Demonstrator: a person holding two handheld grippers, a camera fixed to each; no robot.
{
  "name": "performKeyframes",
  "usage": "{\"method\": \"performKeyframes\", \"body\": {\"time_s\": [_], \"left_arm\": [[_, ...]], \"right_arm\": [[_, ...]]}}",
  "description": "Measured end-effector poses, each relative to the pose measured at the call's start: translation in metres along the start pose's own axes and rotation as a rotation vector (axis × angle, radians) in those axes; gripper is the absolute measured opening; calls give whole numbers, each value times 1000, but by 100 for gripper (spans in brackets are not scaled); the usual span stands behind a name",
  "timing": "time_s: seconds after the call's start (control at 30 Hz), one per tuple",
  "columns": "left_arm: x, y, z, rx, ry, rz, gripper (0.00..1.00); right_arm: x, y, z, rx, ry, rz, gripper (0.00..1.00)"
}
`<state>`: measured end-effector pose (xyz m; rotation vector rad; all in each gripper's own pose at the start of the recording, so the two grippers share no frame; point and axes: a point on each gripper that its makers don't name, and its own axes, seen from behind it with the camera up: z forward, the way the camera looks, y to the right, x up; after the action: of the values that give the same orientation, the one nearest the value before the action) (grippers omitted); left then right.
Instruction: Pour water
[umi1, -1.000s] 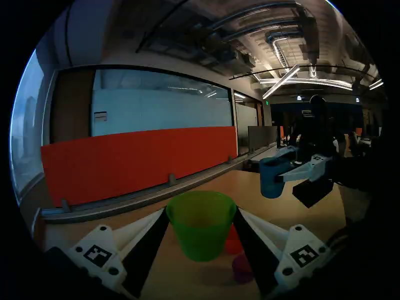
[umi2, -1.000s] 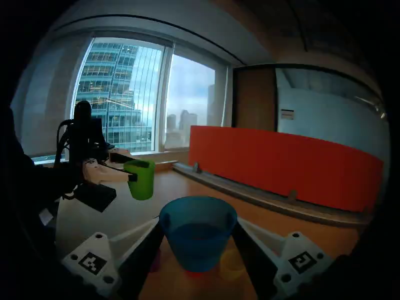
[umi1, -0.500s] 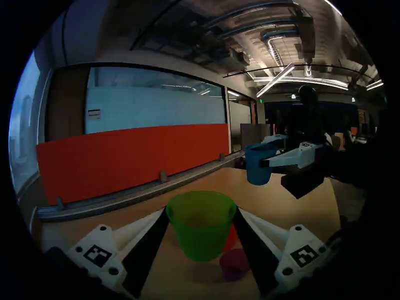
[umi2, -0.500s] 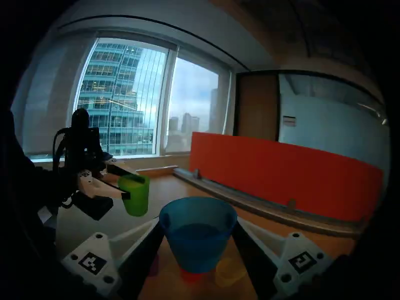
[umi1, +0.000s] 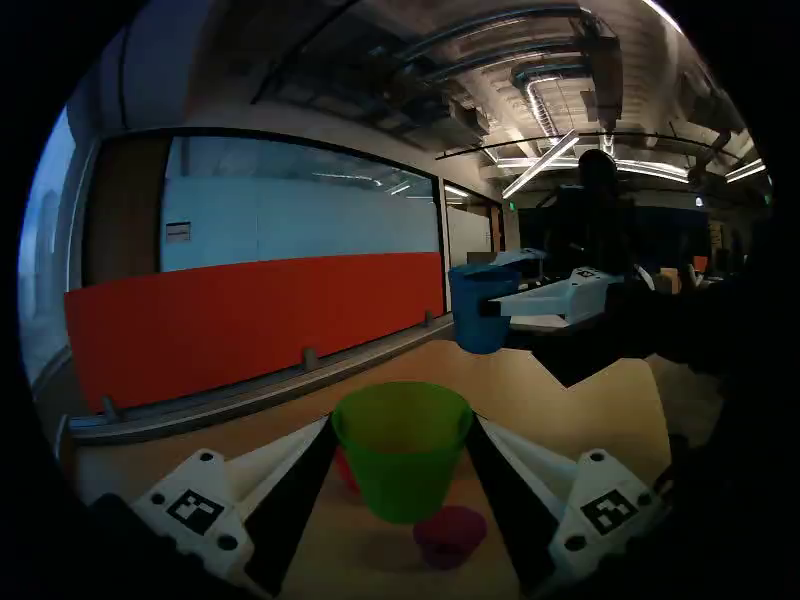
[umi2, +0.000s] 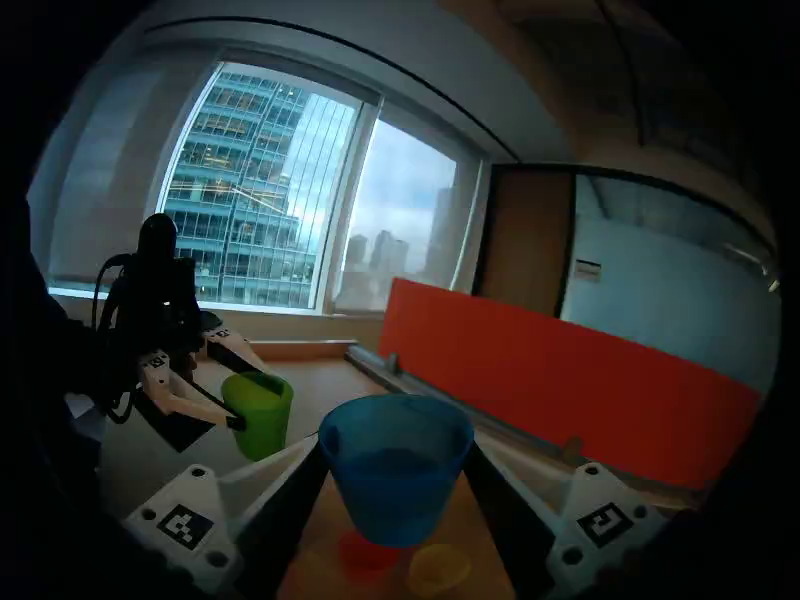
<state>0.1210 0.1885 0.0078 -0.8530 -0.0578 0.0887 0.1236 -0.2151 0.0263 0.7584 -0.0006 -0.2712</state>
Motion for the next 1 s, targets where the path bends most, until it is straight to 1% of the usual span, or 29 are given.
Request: {"method": "performKeyframes", "body": {"time_s": [0.13,0.47,0.87,1.0], "left_arm": [[-1,3,2,-5,0,-6,89],[0,10,9,-21,-2,-8,88],[5,15,15,-32,-1,-3,88],[6,16,16,-36,-1,0,88]], "right_arm": [[11,1,4,4,4,-43,90],[34,1,18,16,6,-175,91],[58,-1,34,30,12,-330,90],[62,0,38,30,9,-374,90]]}}
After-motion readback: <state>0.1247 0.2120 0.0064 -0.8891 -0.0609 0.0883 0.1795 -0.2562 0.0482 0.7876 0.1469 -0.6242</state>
